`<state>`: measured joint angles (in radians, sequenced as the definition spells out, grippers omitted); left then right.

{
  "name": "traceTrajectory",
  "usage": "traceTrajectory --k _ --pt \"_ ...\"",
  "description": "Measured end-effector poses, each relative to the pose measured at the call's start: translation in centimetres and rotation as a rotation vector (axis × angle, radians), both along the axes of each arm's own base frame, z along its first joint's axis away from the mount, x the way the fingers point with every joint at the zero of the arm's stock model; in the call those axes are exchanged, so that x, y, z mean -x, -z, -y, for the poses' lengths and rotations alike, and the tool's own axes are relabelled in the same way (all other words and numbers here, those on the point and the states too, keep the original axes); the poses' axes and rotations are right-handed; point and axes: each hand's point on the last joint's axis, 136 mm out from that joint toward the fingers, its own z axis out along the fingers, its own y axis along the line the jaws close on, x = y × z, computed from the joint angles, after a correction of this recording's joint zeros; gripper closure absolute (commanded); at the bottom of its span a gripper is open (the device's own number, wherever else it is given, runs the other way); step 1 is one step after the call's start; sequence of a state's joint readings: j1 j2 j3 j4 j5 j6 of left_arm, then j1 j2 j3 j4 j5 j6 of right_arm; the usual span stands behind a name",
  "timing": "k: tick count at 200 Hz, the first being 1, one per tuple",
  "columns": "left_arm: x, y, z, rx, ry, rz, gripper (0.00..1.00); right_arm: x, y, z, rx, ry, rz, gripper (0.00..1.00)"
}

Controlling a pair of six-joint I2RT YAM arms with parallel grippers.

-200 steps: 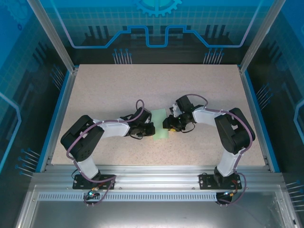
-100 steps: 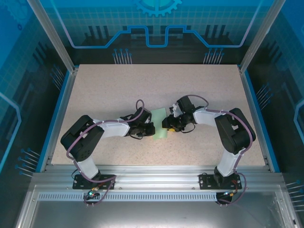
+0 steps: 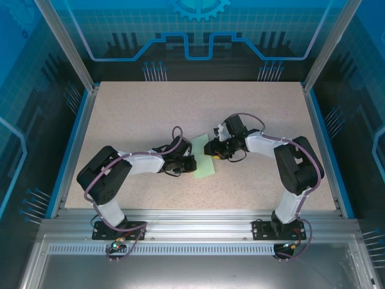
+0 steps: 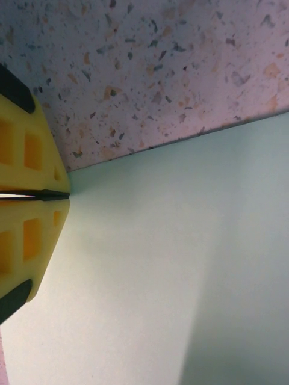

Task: Fold a paper plane with a square sheet of paper (pick it up from the middle)
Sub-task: Third fold the triangle at the center of the table.

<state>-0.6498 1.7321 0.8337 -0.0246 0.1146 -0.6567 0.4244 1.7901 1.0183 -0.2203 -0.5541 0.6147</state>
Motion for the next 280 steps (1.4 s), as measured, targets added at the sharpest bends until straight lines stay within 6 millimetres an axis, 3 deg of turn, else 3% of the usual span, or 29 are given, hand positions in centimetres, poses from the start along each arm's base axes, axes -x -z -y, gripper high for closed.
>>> traceTrajectory --k 27,41,72,106,129,155,186,217,246,280 --pt "0.5 -0.2 -0.2 0.009 0.008 0.004 0.75 0.2 0.5 0.2 0.027 -0.008 -0.019 0.85" --pt "1.0 -0.6 -0.5 0.016 0.018 0.015 0.66 0.3 1.2 0.4 0.042 -0.009 -0.038 0.9" --pt "2.4 -3.2 -0.7 0.023 0.085 0.117 0.46 0.8 1.9 0.6 0.059 -0.009 -0.07 0.93" --pt "5.1 -7.1 2.4 -0.046 0.286 0.34 0.36 0.7 1.6 0.6 0.047 -0.009 -0.073 0.93" --pt "6.5 -7.0 4.0 -0.143 0.396 0.414 0.34 0.4 1.2 0.4 0.034 -0.01 -0.071 0.92" --pt "6.3 -5.3 4.7 -0.29 0.449 0.445 0.33 0.2 0.8 0.3 0.03 -0.011 -0.068 0.92" --pt "5.9 -3.2 5.8 -0.455 0.494 0.481 0.32 0.4 0.8 0.2 0.026 -0.014 -0.076 0.91" --pt "4.9 -2.8 6.1 -0.563 0.48 0.532 0.35 0.5 0.8 0.2 0.022 -0.016 -0.08 0.91" --pt "4.0 -3.3 5.2 -0.624 0.426 0.568 0.62 0.5 0.8 0.2 0.022 -0.018 -0.085 0.9" --pt "4.0 -4.1 4.4 -0.619 0.396 0.586 0.78 0.7 1.0 0.3 0.027 -0.018 -0.096 0.9"
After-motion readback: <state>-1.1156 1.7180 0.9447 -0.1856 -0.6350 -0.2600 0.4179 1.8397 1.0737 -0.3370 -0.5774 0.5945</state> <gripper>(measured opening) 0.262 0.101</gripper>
